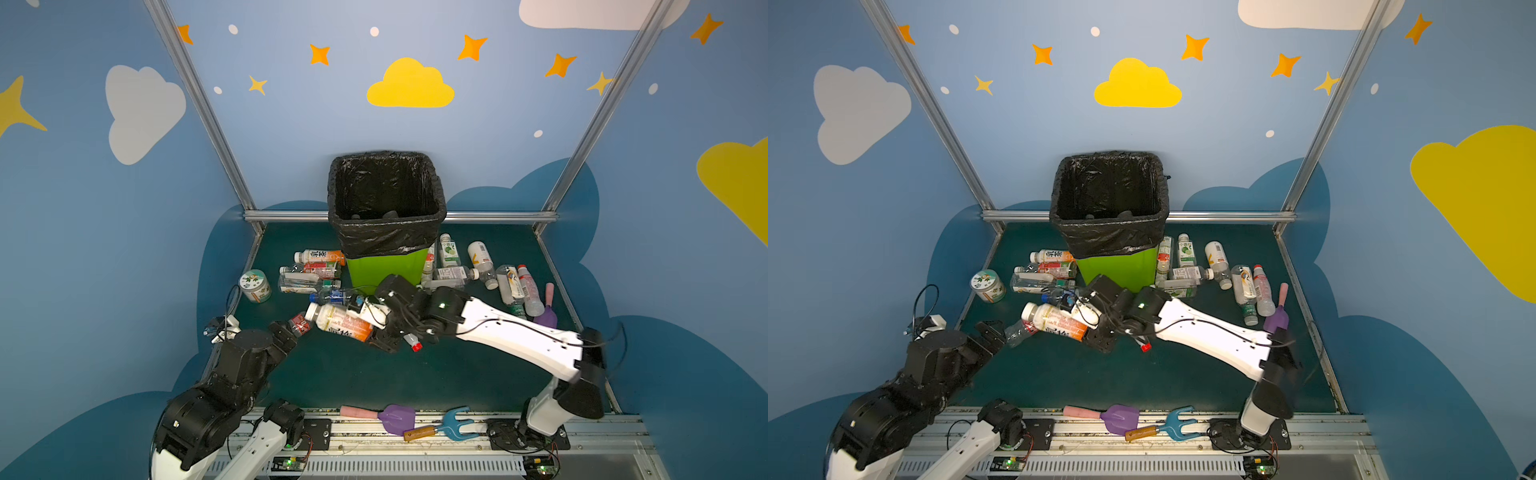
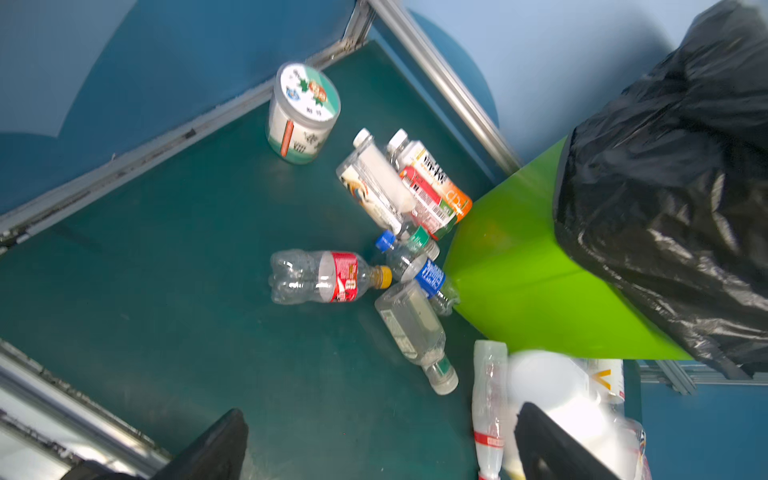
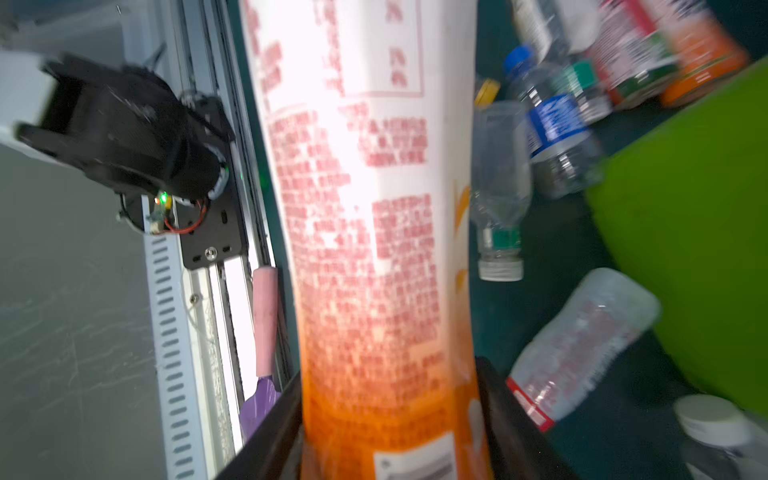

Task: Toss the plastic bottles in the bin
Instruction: 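Swing the tea bottle over the bin and open the right gripper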

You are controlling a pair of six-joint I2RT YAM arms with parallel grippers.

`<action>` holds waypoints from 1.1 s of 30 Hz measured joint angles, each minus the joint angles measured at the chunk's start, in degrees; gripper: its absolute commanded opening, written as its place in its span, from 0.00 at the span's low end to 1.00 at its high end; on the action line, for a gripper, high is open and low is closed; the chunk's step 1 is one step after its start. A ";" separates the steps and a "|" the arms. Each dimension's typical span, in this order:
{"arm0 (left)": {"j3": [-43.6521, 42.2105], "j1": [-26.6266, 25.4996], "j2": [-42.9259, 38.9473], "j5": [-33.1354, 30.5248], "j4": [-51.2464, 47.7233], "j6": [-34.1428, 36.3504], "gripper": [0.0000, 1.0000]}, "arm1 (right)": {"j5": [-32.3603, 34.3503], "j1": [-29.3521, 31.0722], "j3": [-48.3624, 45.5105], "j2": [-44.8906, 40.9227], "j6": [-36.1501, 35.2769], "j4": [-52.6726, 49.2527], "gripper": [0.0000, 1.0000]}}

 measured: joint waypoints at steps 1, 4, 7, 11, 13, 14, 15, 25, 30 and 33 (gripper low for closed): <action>0.11 0.00 0.04 -0.22 0.61 0.76 1.00 | 2.10 -0.04 -0.81 -3.06 0.17 1.86 0.39; 1.27 0.00 1.27 -0.72 1.95 2.93 1.00 | 7.78 -0.20 -2.38 -10.49 -0.09 7.56 0.39; 3.32 0.00 4.63 -0.87 3.45 5.42 1.00 | 12.92 -1.14 -0.87 -15.10 -1.40 13.27 0.38; 6.56 0.00 10.64 -0.55 4.70 8.94 1.00 | 16.72 -5.29 11.41 -11.93 -3.96 15.56 0.38; 8.07 0.00 13.29 -0.20 5.16 10.34 1.00 | 17.27 -9.20 22.08 -6.40 -4.57 14.32 0.42; 8.83 0.00 14.49 0.04 5.33 11.04 1.00 | 17.27 -11.72 30.10 -1.77 -4.79 12.20 0.51; 9.57 0.00 15.54 0.26 5.46 11.58 1.00 | 17.05 -14.10 38.95 3.58 -4.79 9.53 0.63; 13.86 0.00 19.39 1.36 4.09 14.23 1.00 | 11.17 -27.52 49.51 19.43 3.58 -3.39 0.92; 13.05 0.00 18.43 1.88 3.50 14.47 1.00 | 6.95 -32.06 30.12 2.51 9.75 2.89 0.91; 11.21 0.07 18.62 3.87 4.26 15.06 1.00 | 5.49 -36.35 26.88 -7.48 13.09 5.97 0.90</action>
